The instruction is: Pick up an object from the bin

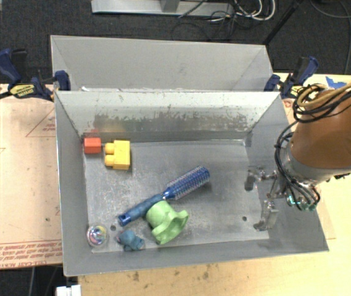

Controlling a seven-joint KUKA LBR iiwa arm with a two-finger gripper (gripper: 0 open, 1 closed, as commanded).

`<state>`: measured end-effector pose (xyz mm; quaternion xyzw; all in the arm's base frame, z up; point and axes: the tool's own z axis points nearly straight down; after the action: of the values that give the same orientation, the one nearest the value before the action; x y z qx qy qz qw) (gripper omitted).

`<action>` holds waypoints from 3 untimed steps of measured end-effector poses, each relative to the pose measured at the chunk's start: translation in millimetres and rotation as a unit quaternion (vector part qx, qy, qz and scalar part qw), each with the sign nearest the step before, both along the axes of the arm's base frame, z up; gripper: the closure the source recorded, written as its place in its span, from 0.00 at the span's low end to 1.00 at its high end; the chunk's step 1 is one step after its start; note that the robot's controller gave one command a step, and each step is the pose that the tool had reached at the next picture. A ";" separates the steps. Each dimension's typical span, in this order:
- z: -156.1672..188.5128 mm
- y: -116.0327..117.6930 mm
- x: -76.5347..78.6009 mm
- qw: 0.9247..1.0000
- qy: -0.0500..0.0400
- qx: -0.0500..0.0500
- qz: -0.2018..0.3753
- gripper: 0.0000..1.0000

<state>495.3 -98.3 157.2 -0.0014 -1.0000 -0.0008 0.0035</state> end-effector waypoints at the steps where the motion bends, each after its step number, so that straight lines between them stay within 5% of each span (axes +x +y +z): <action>1: -18.0 125.4 10.7 1.000 -0.003 0.002 0.001 0.00; 2: -39.8 145.5 57.2 0.998 -0.006 0.000 0.057 0.00; 3: -89.9 139.2 107.8 0.997 -0.006 0.000 0.080 0.00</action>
Offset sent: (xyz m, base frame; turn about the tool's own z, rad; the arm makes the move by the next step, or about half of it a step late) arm 0.0105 0.1189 -0.0170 0.0081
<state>603.2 40.9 67.3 0.0791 -0.9969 -0.0003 -0.0019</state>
